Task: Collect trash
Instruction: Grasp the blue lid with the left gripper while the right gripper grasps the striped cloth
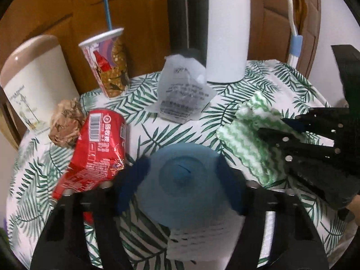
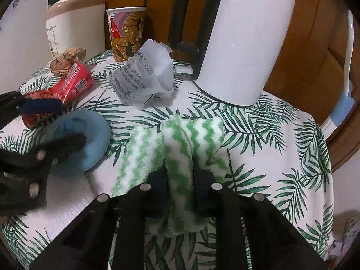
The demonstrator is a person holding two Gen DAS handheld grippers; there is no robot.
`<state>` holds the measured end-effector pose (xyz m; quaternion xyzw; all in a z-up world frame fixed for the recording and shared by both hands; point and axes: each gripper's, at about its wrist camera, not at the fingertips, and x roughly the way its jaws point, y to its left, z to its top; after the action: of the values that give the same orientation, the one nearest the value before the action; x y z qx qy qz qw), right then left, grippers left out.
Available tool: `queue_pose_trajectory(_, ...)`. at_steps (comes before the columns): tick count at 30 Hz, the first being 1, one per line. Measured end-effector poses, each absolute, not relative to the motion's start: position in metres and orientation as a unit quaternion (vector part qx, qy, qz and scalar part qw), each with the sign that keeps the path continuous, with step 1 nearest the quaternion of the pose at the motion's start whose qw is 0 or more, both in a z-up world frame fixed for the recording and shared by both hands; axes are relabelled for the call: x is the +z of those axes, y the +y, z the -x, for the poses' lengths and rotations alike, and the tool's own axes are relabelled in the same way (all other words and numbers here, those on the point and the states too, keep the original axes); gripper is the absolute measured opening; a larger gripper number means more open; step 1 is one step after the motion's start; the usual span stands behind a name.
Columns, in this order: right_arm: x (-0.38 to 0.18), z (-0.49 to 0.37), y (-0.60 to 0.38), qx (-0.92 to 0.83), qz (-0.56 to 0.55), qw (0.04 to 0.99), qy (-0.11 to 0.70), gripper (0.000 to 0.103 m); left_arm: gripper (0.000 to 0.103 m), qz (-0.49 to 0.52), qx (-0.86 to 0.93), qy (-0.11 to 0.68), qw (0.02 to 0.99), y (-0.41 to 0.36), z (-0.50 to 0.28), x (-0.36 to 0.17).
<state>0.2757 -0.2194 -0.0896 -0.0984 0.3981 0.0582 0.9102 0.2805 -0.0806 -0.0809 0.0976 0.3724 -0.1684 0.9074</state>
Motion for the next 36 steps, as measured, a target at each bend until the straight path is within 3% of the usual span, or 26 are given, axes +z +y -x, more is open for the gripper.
queue_pose_trajectory(1,-0.09,-0.275,-0.219,0.057,0.101,0.91,0.398,0.017,0.053,-0.092,-0.168,0.371,0.909,-0.079,-0.281,-0.081)
queue_pose_trajectory(3,-0.09,-0.276,-0.217,0.055,0.105,0.91,0.398,0.017,0.031,-0.092,-0.161,0.372,0.91,-0.077,-0.283,-0.082)
queue_pose_trajectory(6,-0.091,-0.276,-0.217,0.053,0.109,0.909,0.399,0.017,0.024,-0.092,-0.169,0.381,0.904,-0.078,-0.286,-0.085)
queue_pose_trajectory(12,-0.093,-0.28,-0.213,0.048,0.119,0.905,0.405,0.02,0.023,-0.117,-0.164,0.383,0.902,-0.087,-0.285,-0.088)
queue_pose_trajectory(16,-0.092,-0.28,-0.212,0.051,0.122,0.906,0.402,0.012,0.022,-0.119,-0.163,0.378,0.903,-0.087,-0.283,-0.087)
queue_pose_trajectory(23,-0.077,-0.26,-0.224,0.046,0.102,0.922,0.371,0.011,0.023,-0.097,-0.168,0.358,0.913,-0.078,-0.272,-0.078)
queue_pose_trajectory(36,-0.03,-0.183,-0.236,0.056,0.071,0.945,0.314,0.011,0.023,-0.088,-0.204,0.307,0.926,-0.077,-0.202,-0.025)
